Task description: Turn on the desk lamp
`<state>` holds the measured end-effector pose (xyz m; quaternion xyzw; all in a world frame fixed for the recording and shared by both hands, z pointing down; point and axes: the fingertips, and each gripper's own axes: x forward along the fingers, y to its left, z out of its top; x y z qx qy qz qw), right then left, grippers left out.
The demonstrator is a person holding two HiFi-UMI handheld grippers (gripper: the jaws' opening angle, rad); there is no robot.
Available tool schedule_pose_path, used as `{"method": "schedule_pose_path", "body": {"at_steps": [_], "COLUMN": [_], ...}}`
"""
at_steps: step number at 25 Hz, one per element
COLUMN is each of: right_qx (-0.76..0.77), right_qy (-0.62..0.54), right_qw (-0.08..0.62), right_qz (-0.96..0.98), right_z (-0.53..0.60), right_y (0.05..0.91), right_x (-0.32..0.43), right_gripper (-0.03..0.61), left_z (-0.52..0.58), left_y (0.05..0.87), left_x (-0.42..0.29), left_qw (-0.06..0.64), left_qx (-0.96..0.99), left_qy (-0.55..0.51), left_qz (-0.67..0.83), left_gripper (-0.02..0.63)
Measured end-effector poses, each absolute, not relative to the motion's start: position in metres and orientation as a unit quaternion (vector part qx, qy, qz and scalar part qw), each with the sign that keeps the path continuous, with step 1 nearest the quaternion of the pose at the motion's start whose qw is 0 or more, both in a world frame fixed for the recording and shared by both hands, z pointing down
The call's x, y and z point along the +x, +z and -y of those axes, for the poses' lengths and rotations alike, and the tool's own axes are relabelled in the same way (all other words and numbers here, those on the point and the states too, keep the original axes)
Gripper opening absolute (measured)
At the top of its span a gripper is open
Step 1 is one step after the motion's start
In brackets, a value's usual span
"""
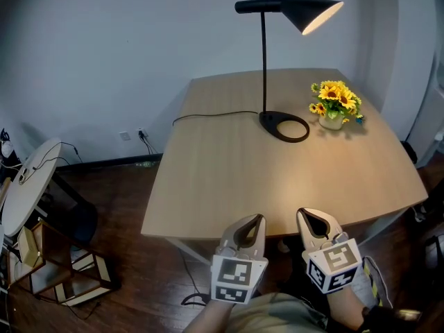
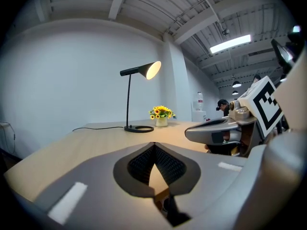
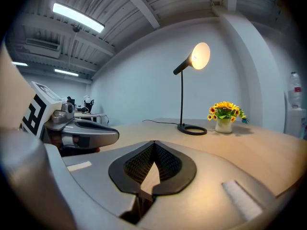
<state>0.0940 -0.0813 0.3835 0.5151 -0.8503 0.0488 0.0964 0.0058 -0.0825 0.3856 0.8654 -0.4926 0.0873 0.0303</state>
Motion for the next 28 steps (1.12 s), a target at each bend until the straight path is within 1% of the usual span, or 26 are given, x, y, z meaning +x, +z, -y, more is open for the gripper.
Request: {"method": "schedule_pose_path", "body": {"at_steps": [12, 28], "right_qx": [0.524, 0.522], "right_qy": [0.028, 0.029], "right_qw": [0.077, 0.082], "right_qz": [0.848, 0.848], "right_z": [0.064, 0.066], "right_y": [0.372, 0.375], "right_x": [0.093, 0.094], "right_gripper": [-0.003, -0.003], "left_z": [0.066, 0.07], "left_y": [0.382, 0.383], "left_x": [0.007, 0.004], "left_qw": [0.029, 0.032], "left_qx": [0.868, 0.867], "left_qy": [0.085, 0.08], "left_qz": [0.489, 0.491], "left_gripper": [-0.002, -0.002]}}
